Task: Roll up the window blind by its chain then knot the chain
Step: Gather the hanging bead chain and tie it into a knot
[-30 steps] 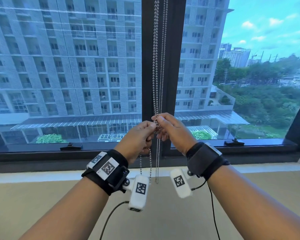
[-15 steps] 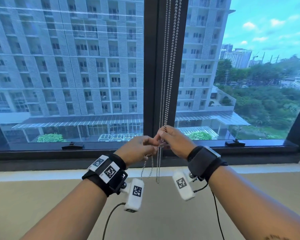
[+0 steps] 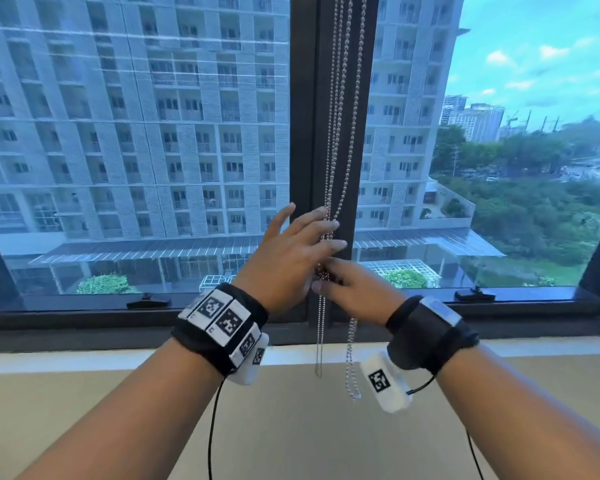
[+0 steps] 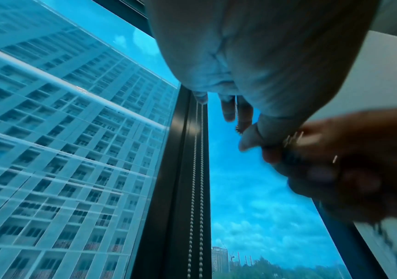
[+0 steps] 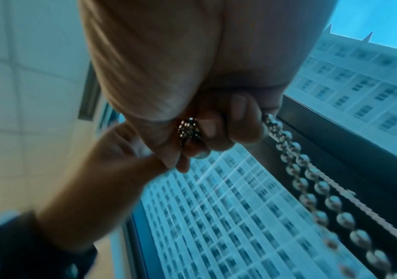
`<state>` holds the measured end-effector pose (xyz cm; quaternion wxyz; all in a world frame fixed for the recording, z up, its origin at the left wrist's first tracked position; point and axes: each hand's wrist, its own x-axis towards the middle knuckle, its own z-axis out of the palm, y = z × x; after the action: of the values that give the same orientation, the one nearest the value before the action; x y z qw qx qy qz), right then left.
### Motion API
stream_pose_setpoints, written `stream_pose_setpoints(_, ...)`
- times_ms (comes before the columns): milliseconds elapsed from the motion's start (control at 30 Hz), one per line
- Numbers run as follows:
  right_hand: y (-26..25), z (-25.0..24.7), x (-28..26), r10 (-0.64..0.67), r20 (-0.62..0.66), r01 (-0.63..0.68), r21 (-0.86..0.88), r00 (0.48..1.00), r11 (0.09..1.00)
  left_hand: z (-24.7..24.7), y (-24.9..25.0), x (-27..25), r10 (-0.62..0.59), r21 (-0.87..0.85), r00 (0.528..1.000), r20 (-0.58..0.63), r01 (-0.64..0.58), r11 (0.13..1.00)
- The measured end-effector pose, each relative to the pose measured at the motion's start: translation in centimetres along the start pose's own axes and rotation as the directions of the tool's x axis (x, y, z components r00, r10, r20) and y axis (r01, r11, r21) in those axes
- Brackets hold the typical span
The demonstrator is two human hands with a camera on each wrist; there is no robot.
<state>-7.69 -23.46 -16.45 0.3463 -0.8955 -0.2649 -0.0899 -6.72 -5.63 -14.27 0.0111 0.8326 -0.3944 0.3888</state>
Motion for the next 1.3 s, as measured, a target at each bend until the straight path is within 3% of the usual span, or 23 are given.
stream_pose_setpoints(167, -4.7, -6.0, 0.3, -0.151, -0.035, 0.149, -0.041, 0.988, 0.988, -1.5, -1.4, 1.2, -0.074, -0.039, 0.980, -0.187, 0.067, 0.997)
stream_pose_setpoints(300, -7.5, -9.6, 0.9, -0.227, -0.078, 0.227, -0.009, 0.971, 0.974, -2.7, -0.6, 2.3, -0.159, -0.217, 0.943, -0.293, 0.097, 0.971)
stream_pose_setpoints(367, -8.5, -10.7, 1.5, -0.251, -0.113, 0.252, -0.003, 0.961, 0.968, -3.5, -0.1, 2.9, -0.312, -0.443, 0.893, -0.326, 0.147, 0.884)
stream_pose_setpoints(467, -9.2, -11.7, 2.6, -0.240, -0.189, 0.248, 0.017, 0.952, 0.969, -4.2, 0.5, 3.7, -0.512, -0.697, 0.813, -0.278, 0.196, 0.690)
stream_pose_setpoints(567, -9.5, -11.9, 3.8, -0.215, -0.245, 0.225, 0.014, 0.945, 0.974, -4.5, 0.4, 4.6, -0.612, -0.741, 0.710, -0.350, 0.189, 0.644)
stream_pose_setpoints(633, -10.0, -12.0, 4.7, -0.201, -0.296, 0.209, -0.004, 0.934, 0.978, -4.8, 0.3, 5.1, -0.626, -0.739, 0.671, -0.398, 0.169, 0.652)
stream_pose_setpoints(700, -10.8, -12.5, 5.5, -0.198, -0.351, 0.207, -0.013, 0.915, 0.978, -5.2, -0.2, 5.6, -0.577, -0.645, 0.657, -0.486, 0.177, 0.744)
stream_pose_setpoints(767, -11.7, -13.3, 6.1, -0.206, -0.374, 0.218, -0.011, 0.904, 0.976, -5.8, -1.1, 6.1, -0.451, -0.438, 0.664, -0.596, 0.202, 0.876)
stream_pose_setpoints(867, -12.9, -14.4, 6.6, -0.232, -0.384, 0.247, -0.010, 0.894, 0.969, -7.1, -3.1, 7.2, -0.336, -0.162, 0.737, -0.587, 0.300, 0.940)
stream_pose_setpoints(967, -13.6, -14.6, 7.4, -0.256, -0.399, 0.222, -0.130, 0.880, 0.966, -8.9, -3.7, 8.1, -0.340, 0.179, 0.868, -0.363, 0.423, 0.888)
stream_pose_setpoints(1000, -13.8, -14.5, 7.7, -0.266, -0.405, 0.215, -0.167, 0.875, 0.962, -9.6, -3.4, 8.4, -0.371, 0.261, 0.889, -0.269, 0.438, 0.860)
stream_pose_setpoints(1133, -14.3, -14.7, 8.6, -0.270, -0.423, 0.196, -0.211, 0.865, 0.958, -12.1, -2.5, 9.0, -0.450, 0.422, 0.877, -0.168, 0.476, 0.771)
stream_pose_setpoints(1300, -14.0, -14.5, 8.9, -0.253, -0.348, 0.172, -0.247, 0.902, 0.954, -13.9, -2.0, 9.5, -0.542, 0.537, 0.840, 0.010, 0.453, 0.712)
